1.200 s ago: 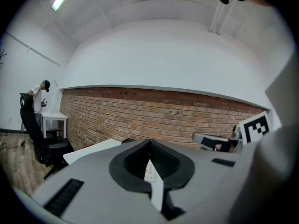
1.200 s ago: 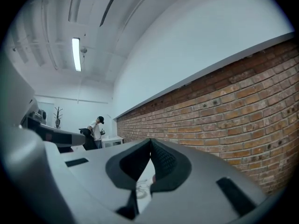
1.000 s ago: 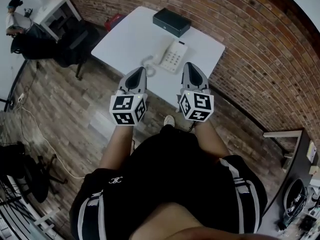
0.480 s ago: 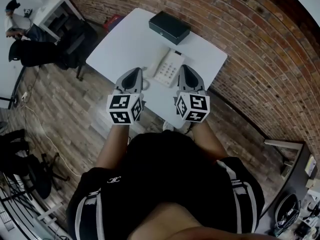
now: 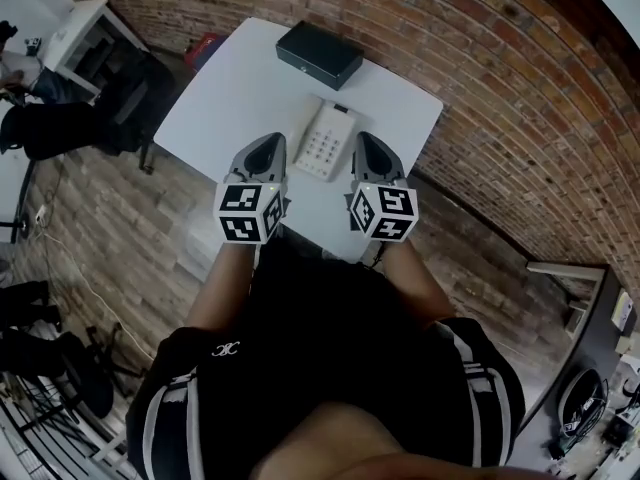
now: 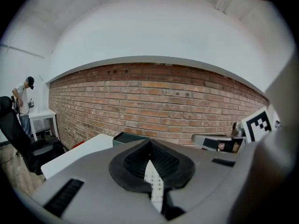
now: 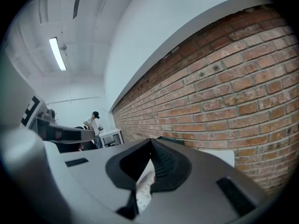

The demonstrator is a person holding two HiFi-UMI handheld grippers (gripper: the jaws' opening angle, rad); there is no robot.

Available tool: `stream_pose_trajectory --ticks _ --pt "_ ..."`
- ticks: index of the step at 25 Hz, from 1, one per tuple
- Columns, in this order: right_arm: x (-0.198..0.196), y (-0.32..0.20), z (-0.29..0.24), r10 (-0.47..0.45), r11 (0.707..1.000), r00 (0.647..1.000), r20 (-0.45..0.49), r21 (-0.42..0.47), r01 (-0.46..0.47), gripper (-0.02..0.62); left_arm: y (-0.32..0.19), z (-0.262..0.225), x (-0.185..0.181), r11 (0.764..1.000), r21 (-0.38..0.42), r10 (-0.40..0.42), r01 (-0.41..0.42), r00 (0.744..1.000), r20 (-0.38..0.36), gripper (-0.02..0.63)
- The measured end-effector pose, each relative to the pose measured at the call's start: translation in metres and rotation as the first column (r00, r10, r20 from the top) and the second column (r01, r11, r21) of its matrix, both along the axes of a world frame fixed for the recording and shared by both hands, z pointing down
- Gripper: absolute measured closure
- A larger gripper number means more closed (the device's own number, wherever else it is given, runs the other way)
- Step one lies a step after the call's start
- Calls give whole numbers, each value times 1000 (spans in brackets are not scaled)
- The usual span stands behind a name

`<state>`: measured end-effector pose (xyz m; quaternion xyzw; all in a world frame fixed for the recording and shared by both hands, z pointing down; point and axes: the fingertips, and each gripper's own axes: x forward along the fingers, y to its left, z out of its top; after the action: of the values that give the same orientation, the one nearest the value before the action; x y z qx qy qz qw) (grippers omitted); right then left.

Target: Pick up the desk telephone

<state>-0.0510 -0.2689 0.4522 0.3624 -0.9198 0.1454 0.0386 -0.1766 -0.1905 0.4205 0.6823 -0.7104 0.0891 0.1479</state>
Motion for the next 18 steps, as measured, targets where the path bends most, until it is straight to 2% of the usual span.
stream_pose_trajectory --ticks 4,9,12,18 --pt "-10 -6 8 -4 1000 1000 1 -17 4 597 -19 15 -16 999 -20 48 -49 999 -26 604" --pt "-18 -22 28 68 995 998 -12 -69 -68 597 -50 28 -36 989 -50 134 -137 990 -52 604" --pt "-23 -31 44 104 988 994 -20 -114 -106 597 -66 38 -46 979 -77 182 -187 981 -64 604" --pt "-32 -38 71 102 979 995 -21 -173 -104 598 -89 71 -60 953 -147 247 -264 961 -122 604"
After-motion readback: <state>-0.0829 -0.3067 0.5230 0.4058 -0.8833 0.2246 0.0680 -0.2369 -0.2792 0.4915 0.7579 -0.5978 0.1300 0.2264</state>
